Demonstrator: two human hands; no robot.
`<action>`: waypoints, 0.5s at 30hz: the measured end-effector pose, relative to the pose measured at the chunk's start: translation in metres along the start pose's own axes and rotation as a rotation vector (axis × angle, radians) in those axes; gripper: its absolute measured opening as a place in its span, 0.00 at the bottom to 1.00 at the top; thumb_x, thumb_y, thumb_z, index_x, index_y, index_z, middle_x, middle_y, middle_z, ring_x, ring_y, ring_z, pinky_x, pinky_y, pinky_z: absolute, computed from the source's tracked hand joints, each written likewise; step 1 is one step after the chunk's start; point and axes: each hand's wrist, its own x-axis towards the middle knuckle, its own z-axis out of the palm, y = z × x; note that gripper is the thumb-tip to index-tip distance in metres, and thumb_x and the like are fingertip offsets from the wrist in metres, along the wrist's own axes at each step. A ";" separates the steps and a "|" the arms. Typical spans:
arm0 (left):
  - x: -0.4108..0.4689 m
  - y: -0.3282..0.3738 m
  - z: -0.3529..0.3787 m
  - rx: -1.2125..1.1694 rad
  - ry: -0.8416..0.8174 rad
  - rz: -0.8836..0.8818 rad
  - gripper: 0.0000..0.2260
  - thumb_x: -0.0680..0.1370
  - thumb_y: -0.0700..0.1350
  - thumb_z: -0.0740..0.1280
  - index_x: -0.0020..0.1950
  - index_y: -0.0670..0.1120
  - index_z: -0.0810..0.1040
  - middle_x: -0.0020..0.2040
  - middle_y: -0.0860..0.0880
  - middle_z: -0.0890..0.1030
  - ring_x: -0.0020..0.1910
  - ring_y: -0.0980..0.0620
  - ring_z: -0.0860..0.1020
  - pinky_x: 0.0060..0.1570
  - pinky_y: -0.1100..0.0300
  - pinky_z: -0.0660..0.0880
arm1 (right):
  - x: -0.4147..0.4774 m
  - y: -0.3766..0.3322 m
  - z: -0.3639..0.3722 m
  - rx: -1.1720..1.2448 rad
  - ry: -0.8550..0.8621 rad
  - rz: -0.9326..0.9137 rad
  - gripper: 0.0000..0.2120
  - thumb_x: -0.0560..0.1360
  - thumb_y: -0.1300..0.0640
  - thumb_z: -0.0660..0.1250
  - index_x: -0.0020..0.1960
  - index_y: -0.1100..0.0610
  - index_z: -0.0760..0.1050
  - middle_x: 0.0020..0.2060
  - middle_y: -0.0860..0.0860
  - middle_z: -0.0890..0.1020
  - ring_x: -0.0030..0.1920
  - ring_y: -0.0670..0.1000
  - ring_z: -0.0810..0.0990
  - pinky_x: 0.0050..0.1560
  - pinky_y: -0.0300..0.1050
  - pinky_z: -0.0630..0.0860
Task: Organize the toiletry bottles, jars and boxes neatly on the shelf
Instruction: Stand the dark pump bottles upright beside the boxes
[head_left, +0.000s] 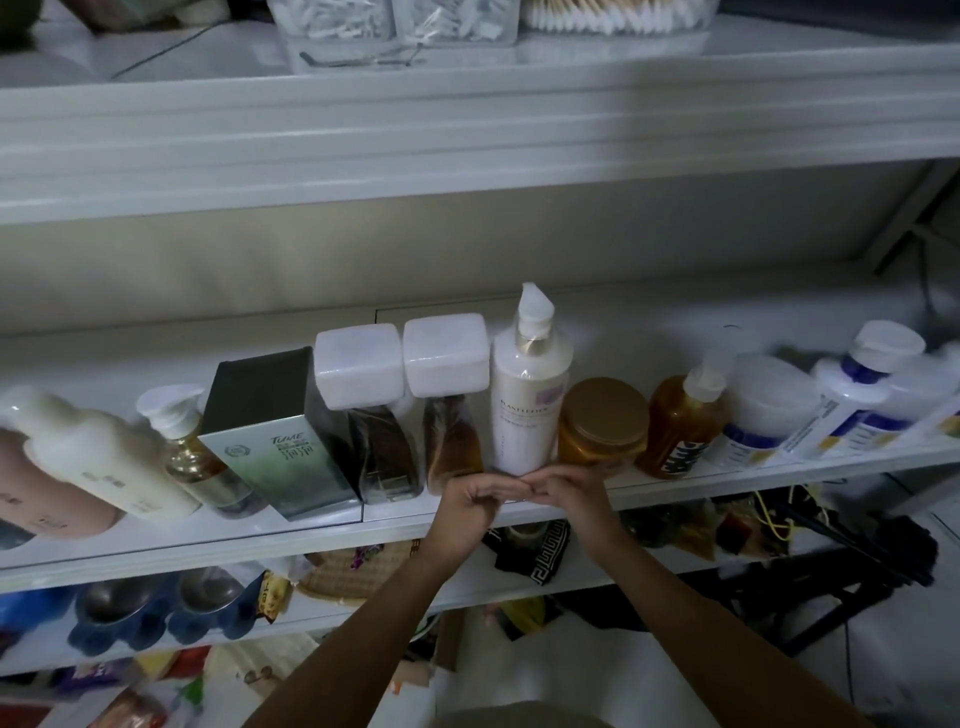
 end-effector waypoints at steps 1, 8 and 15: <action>-0.001 0.001 0.001 0.004 0.007 -0.010 0.23 0.69 0.18 0.55 0.52 0.36 0.80 0.42 0.50 0.85 0.46 0.54 0.83 0.51 0.65 0.76 | 0.001 0.001 0.000 0.002 0.002 -0.007 0.16 0.74 0.72 0.57 0.39 0.59 0.80 0.40 0.60 0.83 0.43 0.55 0.83 0.48 0.40 0.80; -0.003 0.010 0.007 0.018 0.036 -0.037 0.24 0.67 0.18 0.54 0.52 0.36 0.80 0.40 0.52 0.85 0.44 0.57 0.83 0.48 0.69 0.75 | 0.008 0.008 0.000 -0.012 0.026 -0.022 0.13 0.73 0.73 0.60 0.40 0.63 0.81 0.35 0.55 0.83 0.39 0.54 0.83 0.45 0.41 0.81; -0.004 0.013 0.009 0.054 0.058 -0.047 0.23 0.69 0.19 0.56 0.53 0.38 0.80 0.40 0.52 0.85 0.44 0.57 0.83 0.49 0.66 0.76 | 0.011 0.013 0.000 -0.030 0.030 -0.040 0.10 0.73 0.73 0.60 0.45 0.69 0.81 0.35 0.54 0.82 0.37 0.52 0.82 0.44 0.40 0.81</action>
